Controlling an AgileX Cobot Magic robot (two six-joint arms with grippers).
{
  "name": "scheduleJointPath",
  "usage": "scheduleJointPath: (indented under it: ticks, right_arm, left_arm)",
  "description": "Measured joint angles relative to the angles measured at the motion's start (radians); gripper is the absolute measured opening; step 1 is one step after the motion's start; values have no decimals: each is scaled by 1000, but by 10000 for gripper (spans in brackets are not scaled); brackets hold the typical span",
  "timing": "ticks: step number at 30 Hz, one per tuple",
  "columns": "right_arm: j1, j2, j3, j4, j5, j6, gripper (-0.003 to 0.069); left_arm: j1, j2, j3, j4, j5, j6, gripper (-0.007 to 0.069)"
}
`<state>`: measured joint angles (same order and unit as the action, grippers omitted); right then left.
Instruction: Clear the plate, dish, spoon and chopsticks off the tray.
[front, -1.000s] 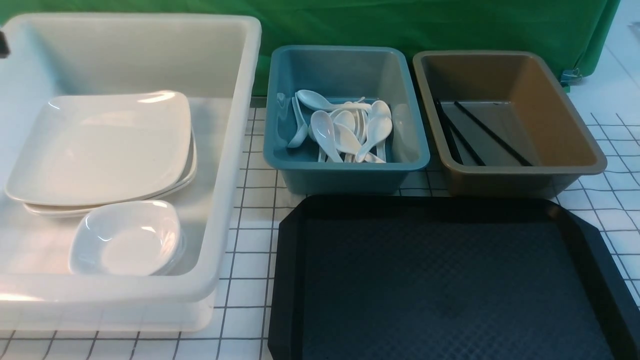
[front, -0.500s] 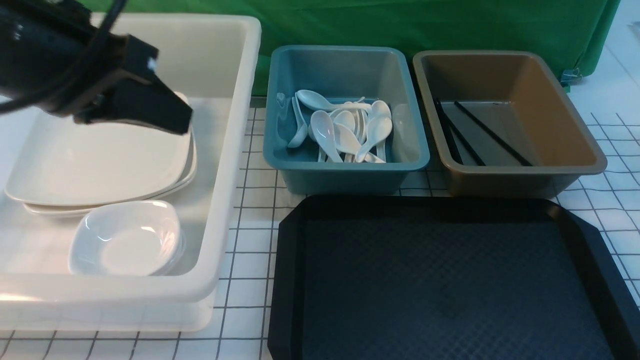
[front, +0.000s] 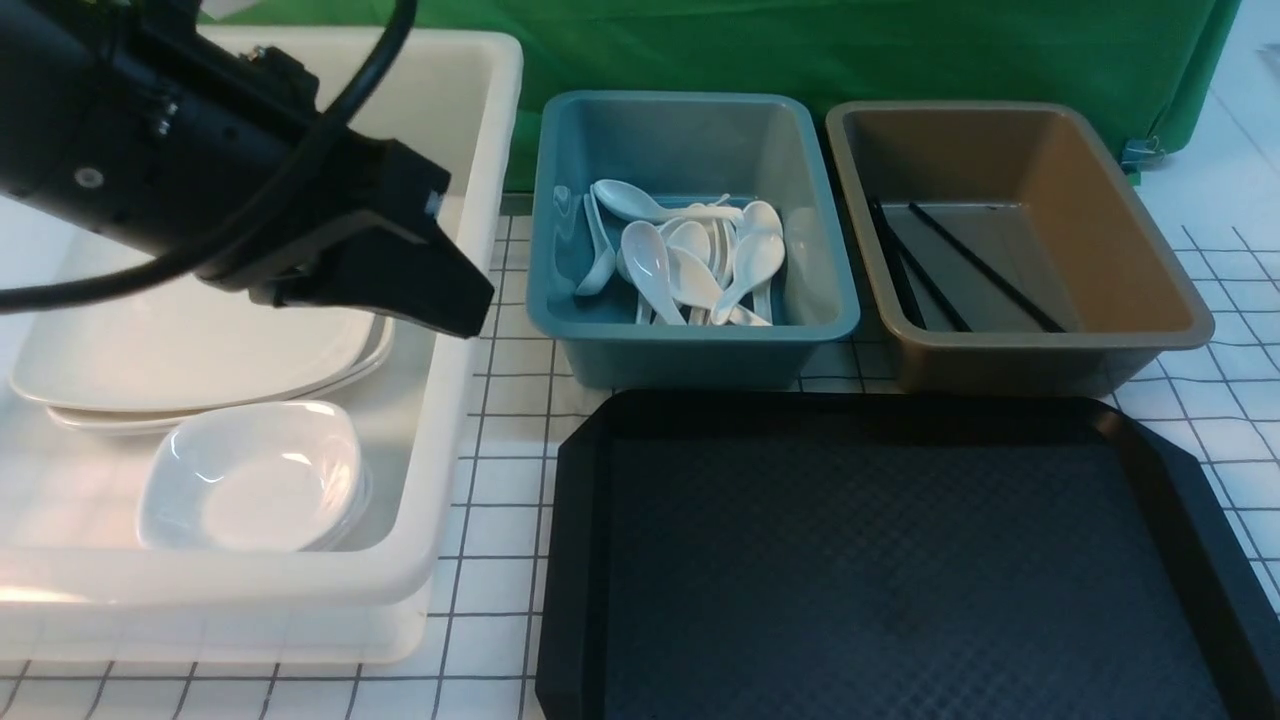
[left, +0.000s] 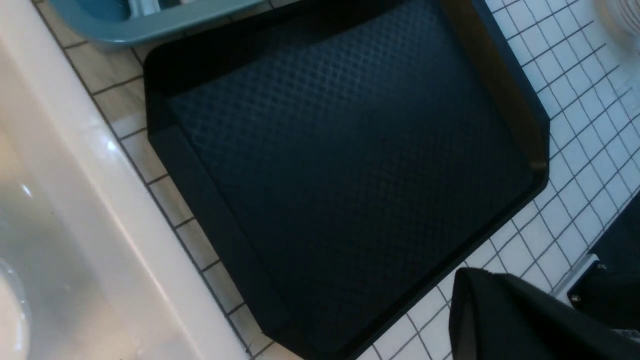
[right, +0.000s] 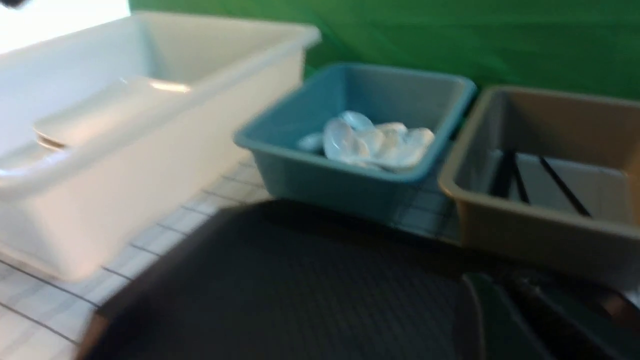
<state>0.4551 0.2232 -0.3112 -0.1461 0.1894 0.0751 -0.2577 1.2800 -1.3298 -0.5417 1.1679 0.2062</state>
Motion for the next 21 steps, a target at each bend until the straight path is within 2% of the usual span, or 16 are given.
scheduleJointPath:
  ticks: [9, 14, 21]
  right_arm:
    - [-272, -172, 215, -7, 15, 0, 128]
    - [-335, -208, 292, -8, 23, 0, 138]
    - [-362, -208, 297, 3, -4, 0, 150]
  left_arm:
    - [0, 0, 0, 25, -7, 0, 18]
    - [0, 0, 0, 31, -8, 0, 18]
    - [-2, 0, 0, 46, -9, 0, 18]
